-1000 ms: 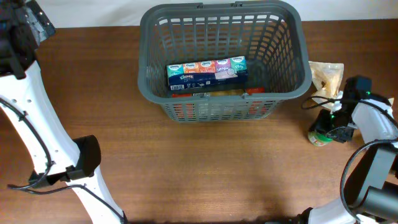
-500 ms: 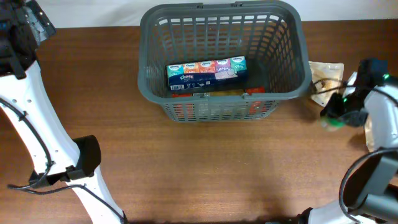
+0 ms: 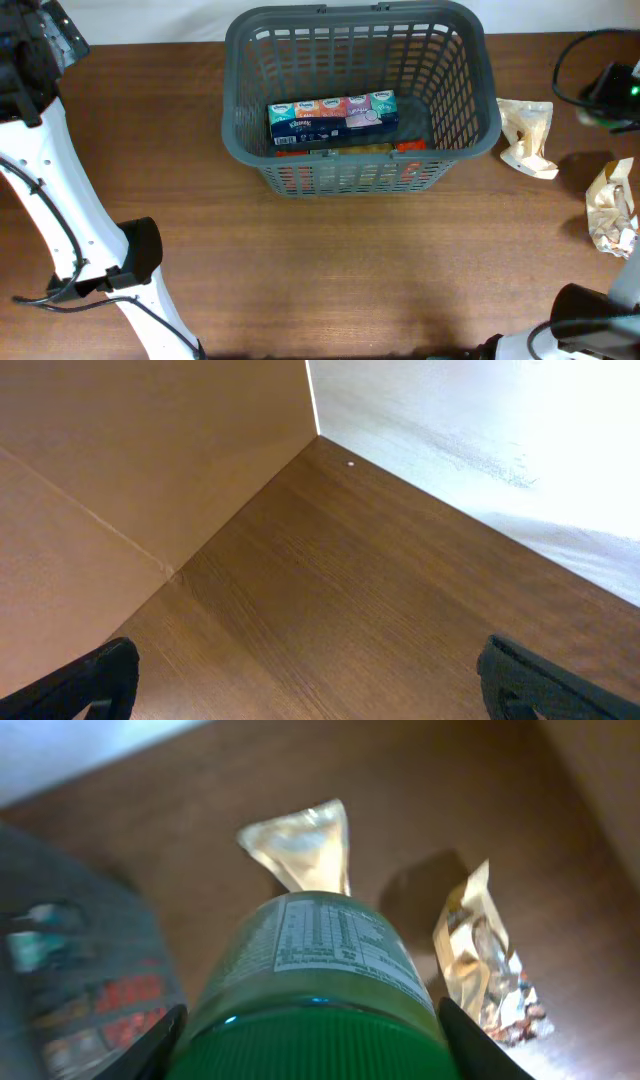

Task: Pack container
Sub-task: 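Lift the jar with the right gripper and carry it over the basket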

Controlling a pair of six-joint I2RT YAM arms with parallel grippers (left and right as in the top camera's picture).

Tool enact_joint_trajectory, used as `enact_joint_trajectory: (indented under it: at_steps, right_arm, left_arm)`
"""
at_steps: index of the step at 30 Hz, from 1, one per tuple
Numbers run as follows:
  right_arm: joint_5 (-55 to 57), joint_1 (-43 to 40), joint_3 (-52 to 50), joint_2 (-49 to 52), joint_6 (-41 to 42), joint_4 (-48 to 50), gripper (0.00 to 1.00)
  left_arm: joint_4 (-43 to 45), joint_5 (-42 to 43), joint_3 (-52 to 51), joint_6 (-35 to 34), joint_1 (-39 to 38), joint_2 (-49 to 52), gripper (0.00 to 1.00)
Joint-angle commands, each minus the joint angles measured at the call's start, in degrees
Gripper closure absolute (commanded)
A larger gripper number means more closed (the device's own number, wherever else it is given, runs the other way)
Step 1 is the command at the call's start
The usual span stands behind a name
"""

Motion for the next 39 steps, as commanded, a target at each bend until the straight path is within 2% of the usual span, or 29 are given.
enact_joint_trajectory:
  at_steps: [1,7,16,19,26,39]
  right_arm:
    - [-1.5,4.2,6.7,-1.4,-3.0,-1.9,0.96]
    - [-0.7,16.7,13.4,-1.6,-6.1,-4.5,0.96]
    - [11.1,38.1,16.5,-1.6,-6.1,-5.6,0.96]
    - [13.7,42.6,16.5,-1.4,-6.1,-5.3,0.96]
    - [15.1,45.4,16.5,0.9,-6.1,-5.0,0.96]
    - [11.7,45.3,16.5,13.7,-6.1,-6.1,0.96]
  left_arm:
    - [0.0,0.0,0.0,-0.7,0.2,0.1,0.01]
    - [0.0,0.0,0.0,-0.7,0.2,0.1,0.01]
    - [0.0,0.0,0.0,-0.7,0.2,0.1,0.01]
    - [0.0,0.0,0.0,-0.7,0.2,0.1,0.01]
    - [0.0,0.0,0.0,-0.7,0.2,0.1,0.01]
    - [0.0,0.0,0.0,-0.7,0.2,0.1,0.01]
